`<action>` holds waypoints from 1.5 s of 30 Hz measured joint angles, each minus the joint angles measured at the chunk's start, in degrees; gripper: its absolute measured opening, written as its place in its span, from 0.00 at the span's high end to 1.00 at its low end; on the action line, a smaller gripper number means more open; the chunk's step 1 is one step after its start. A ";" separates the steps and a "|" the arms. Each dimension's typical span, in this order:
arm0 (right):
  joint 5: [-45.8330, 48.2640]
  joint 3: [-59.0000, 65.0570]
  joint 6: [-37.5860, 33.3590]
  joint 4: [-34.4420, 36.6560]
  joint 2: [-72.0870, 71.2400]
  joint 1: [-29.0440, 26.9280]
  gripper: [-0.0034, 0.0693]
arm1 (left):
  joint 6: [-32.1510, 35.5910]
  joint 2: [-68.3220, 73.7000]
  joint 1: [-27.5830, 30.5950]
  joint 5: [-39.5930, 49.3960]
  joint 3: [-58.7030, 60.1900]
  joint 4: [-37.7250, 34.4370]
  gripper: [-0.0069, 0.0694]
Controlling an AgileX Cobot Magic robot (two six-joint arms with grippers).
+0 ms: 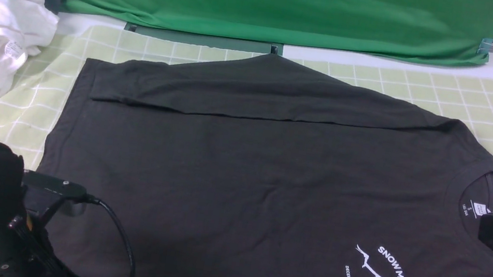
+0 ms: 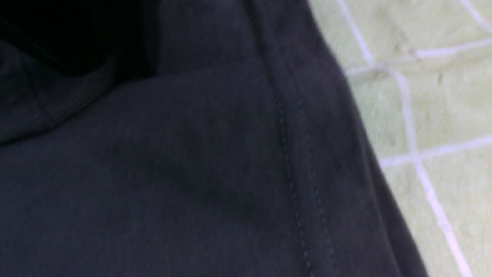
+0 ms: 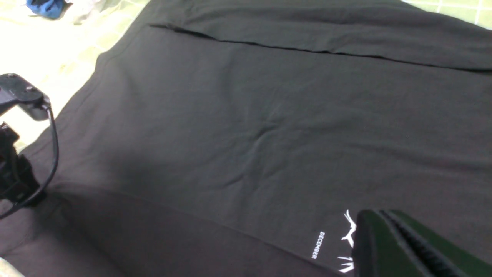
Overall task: Fold a long-sleeved shirt over a green coffee tablecloth.
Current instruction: 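Grasp the left edge of the dark T-shirt lying flat on the table, then fold the left side of the black T-shirt inward over its body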
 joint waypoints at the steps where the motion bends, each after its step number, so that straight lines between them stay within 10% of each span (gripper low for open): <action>1: 0.00 0.00 0.00 0.00 0.00 0.00 0.94 | 0.00 -0.29 0.00 1.06 -0.17 0.05 0.83; 16: -1.22 0.05 -0.06 0.04 0.00 0.00 0.92 | 0.58 -15.18 0.00 8.96 -18.94 1.55 0.89; 37: -1.41 0.05 -0.11 0.04 0.00 0.00 0.89 | -5.12 7.41 0.00 5.74 -34.60 18.07 0.89; 45: -0.79 0.05 -0.11 0.04 0.00 0.00 0.87 | -7.77 12.83 0.00 3.78 -34.60 24.63 0.71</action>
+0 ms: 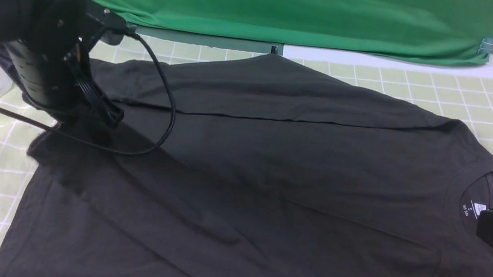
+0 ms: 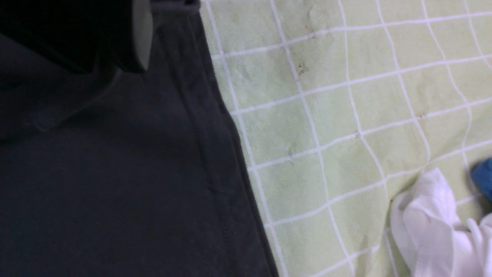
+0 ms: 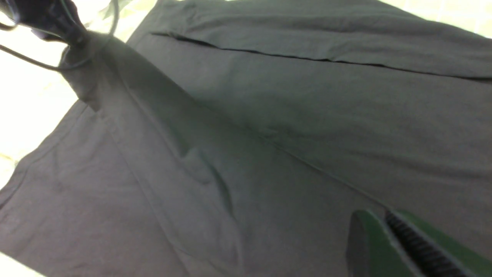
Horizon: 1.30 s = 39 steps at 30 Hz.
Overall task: Fold a long-sleeved shirt over a green coffee tablecloth.
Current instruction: 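Fold the left side of the black T-shirt inward over its body, then grab the top left corner of the dark shirt with the left gripper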
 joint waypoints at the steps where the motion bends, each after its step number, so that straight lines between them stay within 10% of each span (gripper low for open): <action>1: 0.00 0.00 0.00 0.00 0.00 0.00 0.87 | -0.12 0.11 0.00 -0.07 0.00 0.25 0.70; 8: 0.33 0.00 0.00 0.00 0.00 0.00 0.87 | -10.19 1.60 0.11 -2.83 -1.57 3.84 0.46; 19: 1.02 0.00 0.00 0.02 0.00 0.00 0.86 | -10.22 15.64 10.36 -4.32 -16.63 -16.91 0.50; 39: 1.20 0.00 0.00 0.07 0.00 0.00 0.83 | -9.99 28.12 12.03 -16.36 -21.93 -14.79 0.50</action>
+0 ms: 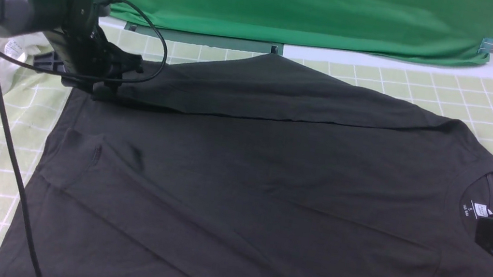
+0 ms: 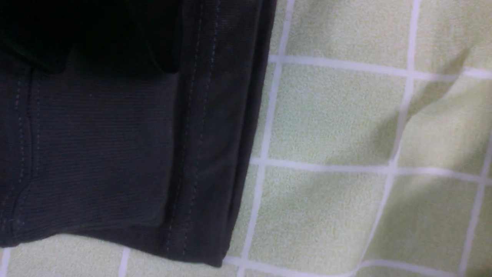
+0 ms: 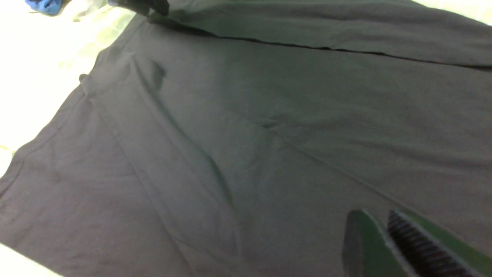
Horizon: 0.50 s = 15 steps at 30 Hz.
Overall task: Fold a long-sleeved shirt over a green coffee tablecloth.
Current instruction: 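Grab the top left corner of the dark shirt with the left gripper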
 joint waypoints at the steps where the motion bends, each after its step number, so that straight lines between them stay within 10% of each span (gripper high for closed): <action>1: 0.00 0.00 0.00 0.00 0.00 0.00 0.83 | -0.12 0.39 0.09 0.07 0.00 -0.07 0.50; 10: -0.06 0.00 0.00 0.06 0.00 0.00 0.81 | -1.85 1.06 1.30 0.07 -0.46 -2.84 0.51; 15: -0.06 0.00 -0.07 0.06 0.00 0.00 0.81 | 1.20 1.12 1.51 0.32 -0.59 -3.92 0.68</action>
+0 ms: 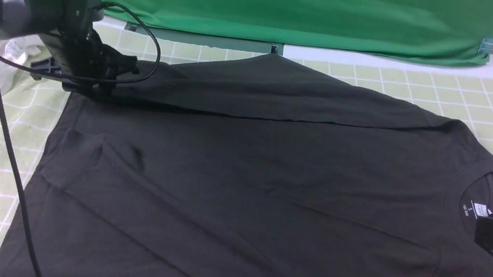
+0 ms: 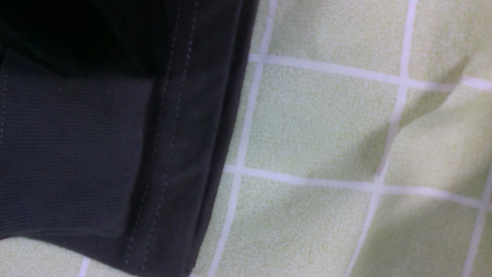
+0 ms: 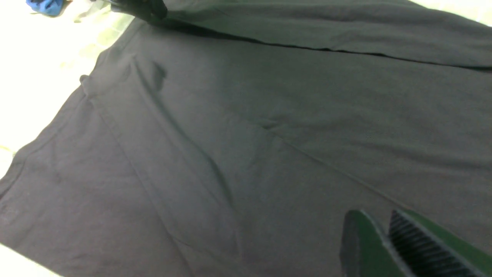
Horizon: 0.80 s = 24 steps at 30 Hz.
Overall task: Fold a long-sleeved shirt over a green coffee tablecloth.
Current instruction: 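Grab the top left corner of the dark shirt with the left gripper, then fold the left side of the dark shirt inward over its body with the left gripper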
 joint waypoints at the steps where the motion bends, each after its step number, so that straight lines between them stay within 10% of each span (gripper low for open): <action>1: 0.00 0.00 -0.06 0.00 0.00 0.00 0.80 | 1.07 0.00 0.20 0.00 -0.06 -0.72 0.78; 24: -0.11 0.00 -0.06 -0.16 0.00 0.00 0.79 | 13.28 -14.22 0.20 17.78 0.26 -6.32 0.87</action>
